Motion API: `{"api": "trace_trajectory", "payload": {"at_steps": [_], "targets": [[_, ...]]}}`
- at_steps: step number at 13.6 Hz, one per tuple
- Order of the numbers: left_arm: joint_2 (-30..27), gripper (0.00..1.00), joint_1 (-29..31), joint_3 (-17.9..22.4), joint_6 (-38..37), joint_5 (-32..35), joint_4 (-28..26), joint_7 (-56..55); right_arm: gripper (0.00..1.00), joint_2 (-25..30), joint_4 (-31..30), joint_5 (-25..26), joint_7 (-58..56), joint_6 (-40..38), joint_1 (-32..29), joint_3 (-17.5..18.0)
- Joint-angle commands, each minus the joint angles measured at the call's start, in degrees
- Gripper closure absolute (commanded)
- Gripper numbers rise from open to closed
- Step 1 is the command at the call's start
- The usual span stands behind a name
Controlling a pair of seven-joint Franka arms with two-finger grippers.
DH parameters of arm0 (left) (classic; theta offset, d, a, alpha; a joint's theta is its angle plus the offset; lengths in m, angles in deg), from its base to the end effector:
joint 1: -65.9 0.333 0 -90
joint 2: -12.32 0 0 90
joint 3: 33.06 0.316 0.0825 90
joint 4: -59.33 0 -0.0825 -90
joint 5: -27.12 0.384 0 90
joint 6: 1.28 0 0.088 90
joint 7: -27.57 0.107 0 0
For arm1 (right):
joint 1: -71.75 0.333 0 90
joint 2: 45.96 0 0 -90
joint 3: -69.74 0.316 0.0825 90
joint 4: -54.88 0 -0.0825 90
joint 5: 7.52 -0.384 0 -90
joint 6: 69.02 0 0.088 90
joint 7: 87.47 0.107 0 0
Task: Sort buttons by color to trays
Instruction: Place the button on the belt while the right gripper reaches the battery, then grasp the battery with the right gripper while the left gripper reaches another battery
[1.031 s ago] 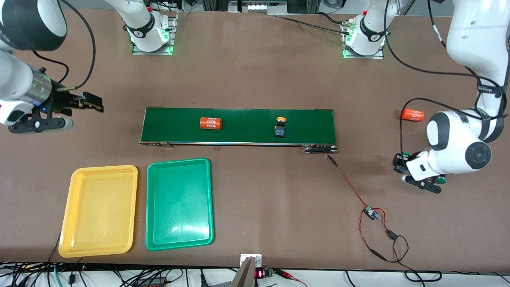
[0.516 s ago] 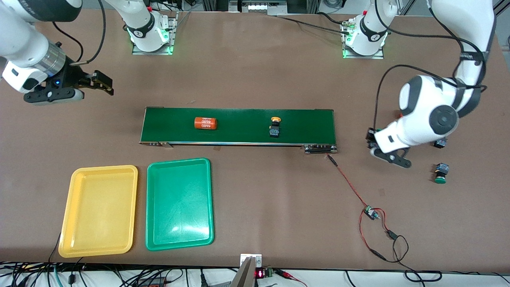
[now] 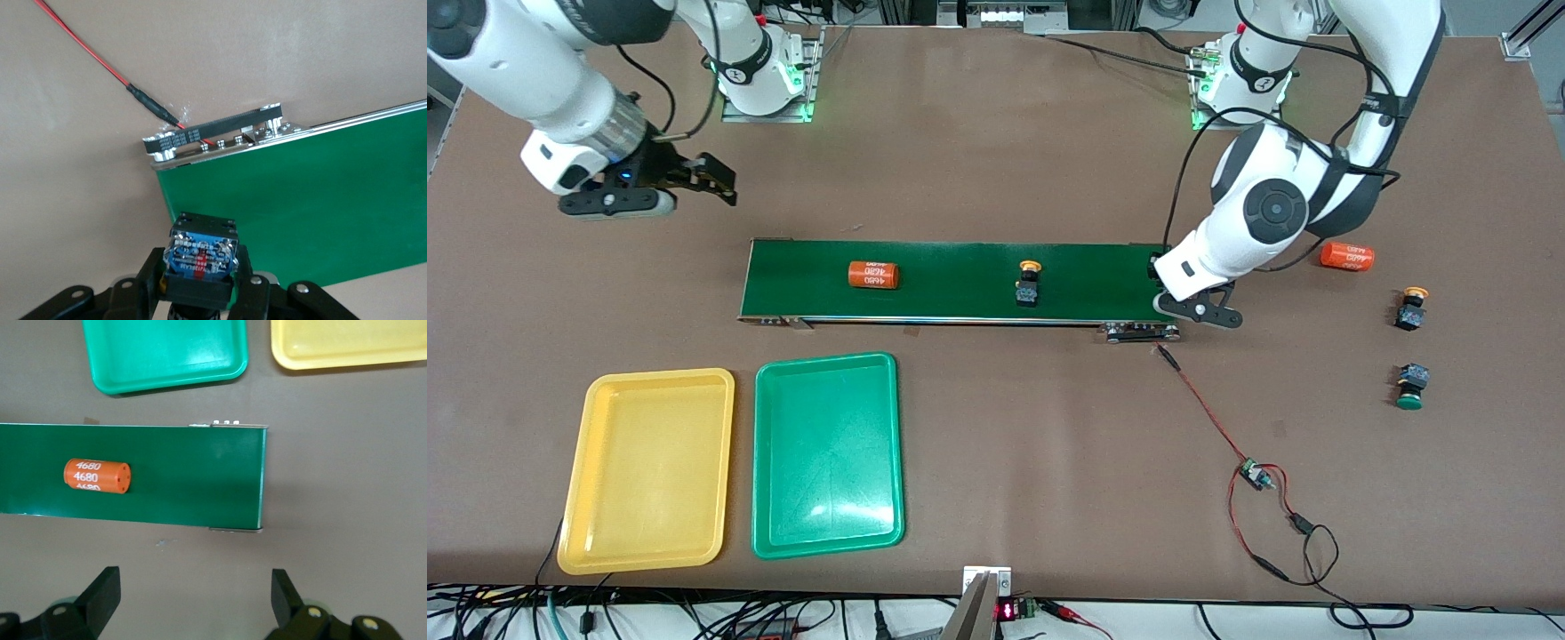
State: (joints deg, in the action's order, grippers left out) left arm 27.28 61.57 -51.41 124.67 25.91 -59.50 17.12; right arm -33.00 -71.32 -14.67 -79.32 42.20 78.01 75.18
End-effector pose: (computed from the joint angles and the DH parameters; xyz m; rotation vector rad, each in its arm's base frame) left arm 0.5256 -0.2171 0.3002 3.0600 -0.2991 -0.2264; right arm 0.4674 0.1073 0.4735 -3.0538 -0.0181 0.0784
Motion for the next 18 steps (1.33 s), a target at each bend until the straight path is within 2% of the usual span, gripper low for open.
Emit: {"api": "trace_trajectory", "payload": {"at_steps": [1,6,9,13,14,15,16,17,18], "targets": [[0.5,1.0,-1.47,0.15,3.41,0.42,-2.02,-4.82,0.0,-2.31,-0.36,-0.84,3.97,2.59,-0.2,4.29],[5.24,1.0,-4.99,0.15,9.3,0.42,-1.67,-10.99,0.0,-6.62,0.6,1.78,12.23,6.29,0.06,9.75],[6.57,1.0,-4.99,0.24,12.12,0.42,-1.23,-10.99,0.0,-10.57,3.15,3.82,16.27,6.73,1.2,10.46],[7.45,1.0,-4.99,0.51,12.03,0.42,0.35,-11.08,0.0,-16.72,8.76,5.65,22.08,7.61,4.72,10.46],[7.45,0.96,-4.99,0.59,12.12,0.42,0.36,-11.08,0.0,-18.04,9.74,5.66,22.26,7.7,4.9,10.46],[7.54,0.74,-4.99,0.77,12.03,0.51,0.45,-10.99,0.0,-19.28,10.62,5.66,22.26,7.87,5.07,10.46],[7.63,0.19,-4.99,1.2,11.95,0.68,1.23,-10.21,0.0,-20.25,11.06,5.66,22.44,8.4,6.03,10.46],[7.45,0.0,-4.99,1.64,11.86,0.77,1.67,-10.02,0.0,-20.95,11.06,5.58,23.31,9.36,6.48,10.46],[7.19,0.0,-4.9,1.74,11.86,0.77,1.85,-10.02,0.0,-22.0,11.15,5.66,24.45,10.41,6.83,10.46]]}}
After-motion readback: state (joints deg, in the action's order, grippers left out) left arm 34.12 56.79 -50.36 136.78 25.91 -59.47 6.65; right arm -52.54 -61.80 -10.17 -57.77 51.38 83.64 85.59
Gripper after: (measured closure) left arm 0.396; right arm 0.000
